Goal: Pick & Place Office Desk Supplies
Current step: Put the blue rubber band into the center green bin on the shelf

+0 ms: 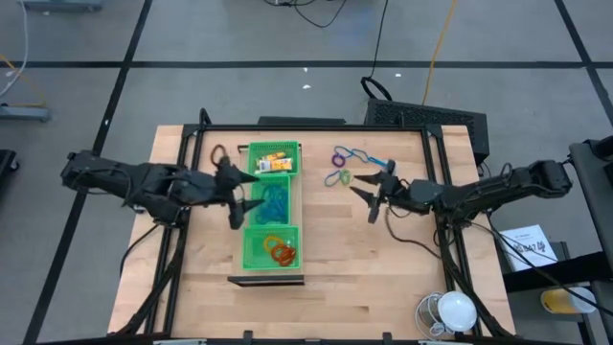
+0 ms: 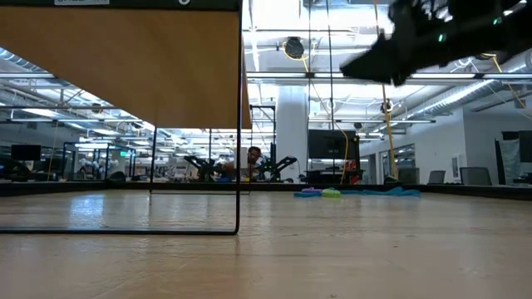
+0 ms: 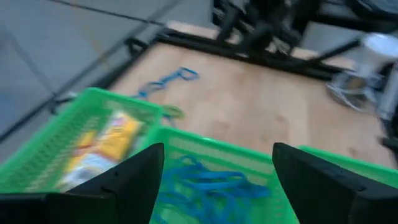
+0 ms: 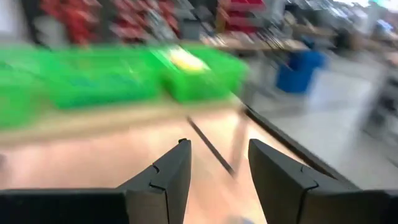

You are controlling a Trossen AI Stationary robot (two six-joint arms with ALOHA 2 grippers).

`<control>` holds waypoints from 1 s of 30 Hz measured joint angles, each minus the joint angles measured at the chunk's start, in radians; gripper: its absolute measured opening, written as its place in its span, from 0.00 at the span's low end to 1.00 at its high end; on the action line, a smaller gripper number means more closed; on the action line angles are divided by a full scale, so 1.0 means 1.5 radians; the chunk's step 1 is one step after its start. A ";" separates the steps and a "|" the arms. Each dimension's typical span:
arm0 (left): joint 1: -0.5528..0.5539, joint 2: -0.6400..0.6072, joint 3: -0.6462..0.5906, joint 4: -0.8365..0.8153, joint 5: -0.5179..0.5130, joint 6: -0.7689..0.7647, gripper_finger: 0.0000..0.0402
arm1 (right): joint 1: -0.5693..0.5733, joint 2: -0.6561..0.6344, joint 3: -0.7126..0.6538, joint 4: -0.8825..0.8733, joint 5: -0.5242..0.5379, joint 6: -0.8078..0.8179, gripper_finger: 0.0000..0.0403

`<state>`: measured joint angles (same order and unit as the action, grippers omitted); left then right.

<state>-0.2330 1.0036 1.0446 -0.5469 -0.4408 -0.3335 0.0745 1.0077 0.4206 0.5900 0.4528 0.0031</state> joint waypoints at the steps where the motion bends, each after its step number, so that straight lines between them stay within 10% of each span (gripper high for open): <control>1: -0.004 -0.016 -0.018 0.012 -0.020 0.000 0.77 | -0.009 0.000 0.000 -0.032 0.020 0.012 0.38; 12: 0.025 -0.126 -0.163 0.151 -0.078 -0.024 0.76 | -0.284 0.012 0.000 -0.426 -0.046 0.233 0.38; 30: 0.039 -0.092 -0.168 0.159 -0.073 -0.030 0.77 | -0.369 0.192 0.003 -0.445 -0.130 0.241 0.38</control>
<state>-0.1749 0.8650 0.7933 -0.3089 -0.5499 -0.3783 -0.4793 1.2951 0.4244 -0.0781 0.2581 0.3642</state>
